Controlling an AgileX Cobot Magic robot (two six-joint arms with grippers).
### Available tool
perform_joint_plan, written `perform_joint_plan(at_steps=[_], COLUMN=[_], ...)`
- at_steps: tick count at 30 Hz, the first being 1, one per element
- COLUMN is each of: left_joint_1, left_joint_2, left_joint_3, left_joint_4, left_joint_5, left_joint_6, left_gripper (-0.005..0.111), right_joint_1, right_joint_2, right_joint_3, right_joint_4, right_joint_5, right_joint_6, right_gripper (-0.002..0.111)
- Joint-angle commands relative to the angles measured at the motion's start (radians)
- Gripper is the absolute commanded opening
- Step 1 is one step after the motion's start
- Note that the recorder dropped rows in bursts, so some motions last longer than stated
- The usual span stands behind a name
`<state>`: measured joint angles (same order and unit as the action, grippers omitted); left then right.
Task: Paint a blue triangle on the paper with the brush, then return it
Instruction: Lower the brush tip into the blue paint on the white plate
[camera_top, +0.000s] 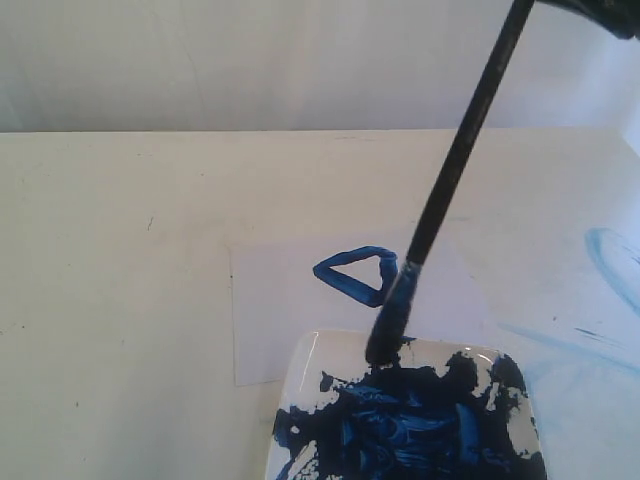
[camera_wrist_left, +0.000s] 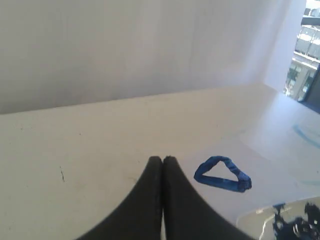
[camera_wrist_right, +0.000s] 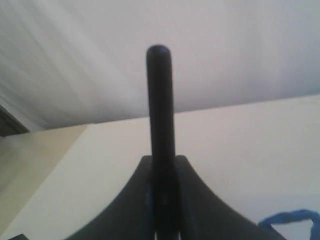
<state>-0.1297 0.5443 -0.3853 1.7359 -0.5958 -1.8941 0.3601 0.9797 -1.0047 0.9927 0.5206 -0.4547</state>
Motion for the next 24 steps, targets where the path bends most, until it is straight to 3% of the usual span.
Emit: perform_joint_plan(at_steps=[1,9,17,24], left_joint_1=[0.001,0.001,0.001,0.001], left_joint_2=[-0.034,-0.034,-0.034,-0.034], left_joint_3=[0.072,0.068,0.068,0.068], left_joint_4=[0.009,0.009,0.009,0.009], left_joint_5=[-0.003,0.003,0.007,0.02], left_joint_6=[0.042,0.033,0.033,0.033], left_gripper=[0.0,0.0,0.0,0.0], right_joint_1=[-0.085,-0.254,-0.376,-0.383], right_joint_2=[0.013,0.129,0.343,0.413], right_joint_3=[0.002,0.004,0.065,0.272], right_joint_4=[-0.054,0.01,0.505,0.568], right_joint_5=[0.137,0.208,0.363,0.22], right_joint_6=[0.058,0.056,-0.309,-0.406], right_gripper=[0.0,0.0,0.0,0.0])
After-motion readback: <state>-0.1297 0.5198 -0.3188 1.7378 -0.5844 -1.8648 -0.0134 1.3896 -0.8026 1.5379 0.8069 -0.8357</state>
